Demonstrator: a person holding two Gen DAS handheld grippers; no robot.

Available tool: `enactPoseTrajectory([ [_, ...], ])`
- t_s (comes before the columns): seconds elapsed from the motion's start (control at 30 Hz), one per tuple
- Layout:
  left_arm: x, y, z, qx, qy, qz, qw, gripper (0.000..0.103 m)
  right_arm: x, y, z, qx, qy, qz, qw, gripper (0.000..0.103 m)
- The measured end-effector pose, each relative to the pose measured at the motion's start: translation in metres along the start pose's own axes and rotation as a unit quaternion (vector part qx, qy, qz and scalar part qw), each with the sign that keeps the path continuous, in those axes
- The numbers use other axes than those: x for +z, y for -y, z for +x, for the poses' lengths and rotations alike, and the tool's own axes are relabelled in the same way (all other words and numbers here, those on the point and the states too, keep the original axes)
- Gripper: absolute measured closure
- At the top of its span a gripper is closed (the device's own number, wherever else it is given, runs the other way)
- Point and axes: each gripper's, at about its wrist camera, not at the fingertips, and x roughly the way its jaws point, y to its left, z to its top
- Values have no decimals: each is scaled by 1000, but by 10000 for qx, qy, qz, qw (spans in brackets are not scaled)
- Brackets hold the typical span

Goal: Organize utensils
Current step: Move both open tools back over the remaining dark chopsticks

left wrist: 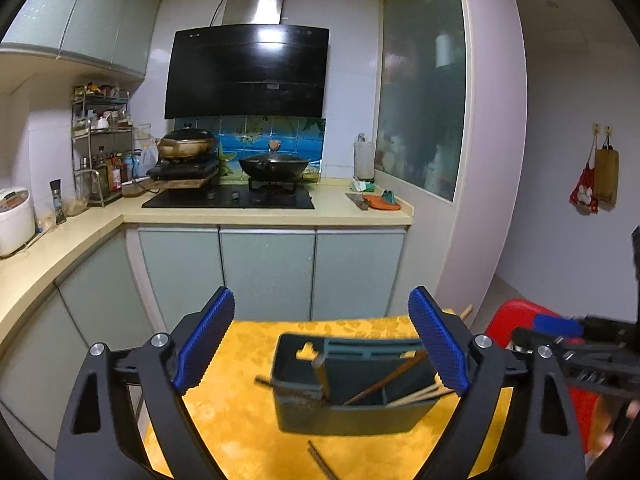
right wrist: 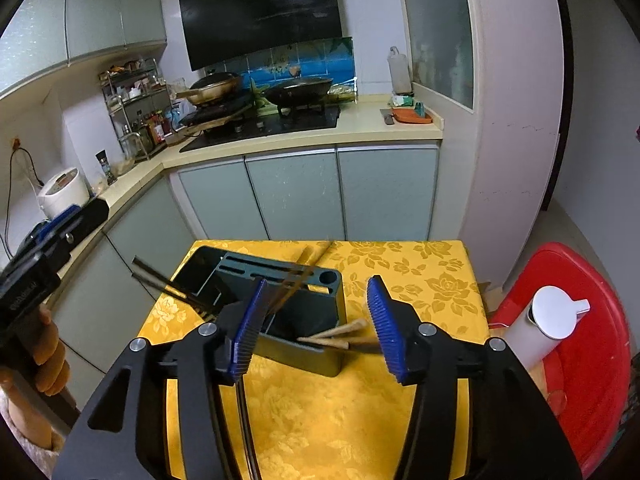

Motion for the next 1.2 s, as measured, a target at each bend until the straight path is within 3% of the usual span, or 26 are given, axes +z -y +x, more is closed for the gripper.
enactPoseTrajectory([
  [0.3, -62, -17, -21, 190, -209, 146, 9995, 17, -56, 3, -38, -101, 441, -85, 9989, 42],
  [0.53, -117, -13, -45, 411, -360, 442, 9975, 17, -107, -10, -60, -367, 773, -356, 9957, 42],
  [1.0, -200, -13, -74, 314, -860, 308, 9953, 17, -201, -22, -49, -686, 654, -520, 9941, 34],
  [1.2, -234, -7, -73, 255, -1123, 279, 9930, 17, -220, -17, -39, -890, 636, -584, 9923, 34],
])
